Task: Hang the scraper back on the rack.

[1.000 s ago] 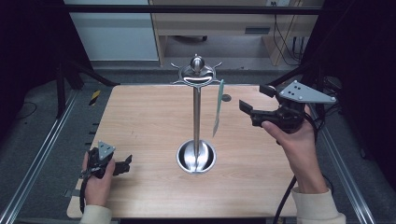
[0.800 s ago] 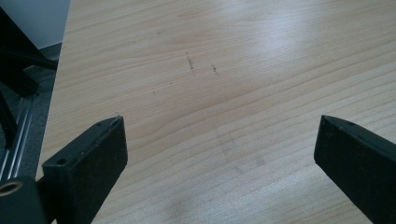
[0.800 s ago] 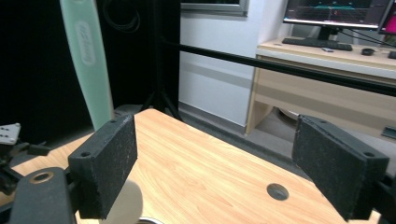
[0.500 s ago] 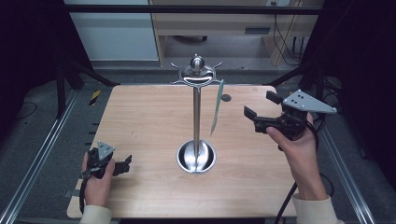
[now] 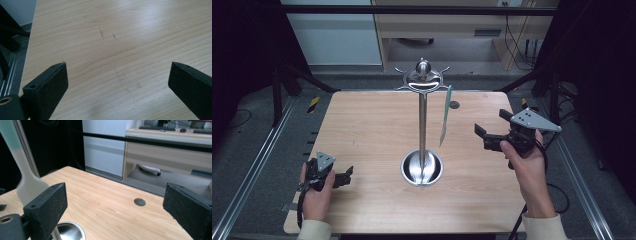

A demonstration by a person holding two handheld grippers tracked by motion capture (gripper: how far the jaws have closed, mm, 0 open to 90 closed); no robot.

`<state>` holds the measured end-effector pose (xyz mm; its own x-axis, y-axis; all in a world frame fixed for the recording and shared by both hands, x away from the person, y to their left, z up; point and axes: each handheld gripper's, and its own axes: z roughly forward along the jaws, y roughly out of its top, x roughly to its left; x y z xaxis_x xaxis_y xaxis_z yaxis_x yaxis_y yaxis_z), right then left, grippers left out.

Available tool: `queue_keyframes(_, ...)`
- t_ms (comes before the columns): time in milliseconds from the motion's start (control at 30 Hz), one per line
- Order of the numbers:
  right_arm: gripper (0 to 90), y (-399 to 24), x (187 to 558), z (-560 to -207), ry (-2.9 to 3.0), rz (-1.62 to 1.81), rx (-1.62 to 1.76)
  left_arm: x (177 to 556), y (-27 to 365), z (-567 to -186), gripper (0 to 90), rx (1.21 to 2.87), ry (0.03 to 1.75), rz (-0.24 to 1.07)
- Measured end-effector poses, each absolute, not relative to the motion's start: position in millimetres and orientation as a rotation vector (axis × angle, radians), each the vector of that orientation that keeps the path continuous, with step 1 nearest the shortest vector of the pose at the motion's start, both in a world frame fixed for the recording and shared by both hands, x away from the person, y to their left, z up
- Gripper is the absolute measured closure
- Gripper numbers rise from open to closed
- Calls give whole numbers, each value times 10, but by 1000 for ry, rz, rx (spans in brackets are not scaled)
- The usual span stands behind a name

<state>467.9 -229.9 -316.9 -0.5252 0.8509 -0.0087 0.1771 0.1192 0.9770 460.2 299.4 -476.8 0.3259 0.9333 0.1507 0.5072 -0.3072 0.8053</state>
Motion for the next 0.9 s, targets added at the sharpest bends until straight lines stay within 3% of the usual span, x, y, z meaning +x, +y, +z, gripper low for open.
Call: queue_keyframes(900, 77, -2428, 4842, -3912, 1816, 1337, 1132, 4603, 2994, -4728, 25, 1913, 1248, 859)
